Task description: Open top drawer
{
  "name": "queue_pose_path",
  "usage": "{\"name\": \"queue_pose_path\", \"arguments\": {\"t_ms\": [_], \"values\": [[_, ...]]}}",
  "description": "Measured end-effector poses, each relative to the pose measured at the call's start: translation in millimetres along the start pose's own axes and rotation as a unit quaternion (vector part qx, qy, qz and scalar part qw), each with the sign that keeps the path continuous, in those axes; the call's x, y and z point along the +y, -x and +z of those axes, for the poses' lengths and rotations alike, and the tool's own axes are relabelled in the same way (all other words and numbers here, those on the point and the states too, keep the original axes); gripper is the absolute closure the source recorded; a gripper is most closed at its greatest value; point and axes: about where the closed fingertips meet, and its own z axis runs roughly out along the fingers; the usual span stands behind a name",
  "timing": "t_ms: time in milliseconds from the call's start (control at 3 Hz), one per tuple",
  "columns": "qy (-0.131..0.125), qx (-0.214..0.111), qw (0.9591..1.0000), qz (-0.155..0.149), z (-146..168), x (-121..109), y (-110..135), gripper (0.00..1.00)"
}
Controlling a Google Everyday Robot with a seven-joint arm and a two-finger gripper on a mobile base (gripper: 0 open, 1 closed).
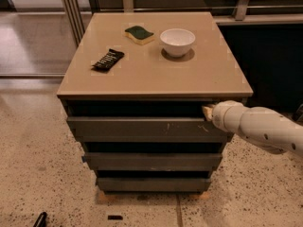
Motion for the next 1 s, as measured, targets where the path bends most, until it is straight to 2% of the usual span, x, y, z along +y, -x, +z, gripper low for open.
{"name": "queue_pose_path", "arguments": {"t_ms": [333, 667, 1000], "values": [[0.002, 0.017, 0.9999, 0.001, 0.7, -0.1, -5.2, 1.0], [0.033, 0.088, 0.9956, 0.006, -10.6, 26.9, -26.0, 1.0], [0.034, 0.089, 0.9955, 0.006, -12.0, 26.4, -23.0, 1.0]]}}
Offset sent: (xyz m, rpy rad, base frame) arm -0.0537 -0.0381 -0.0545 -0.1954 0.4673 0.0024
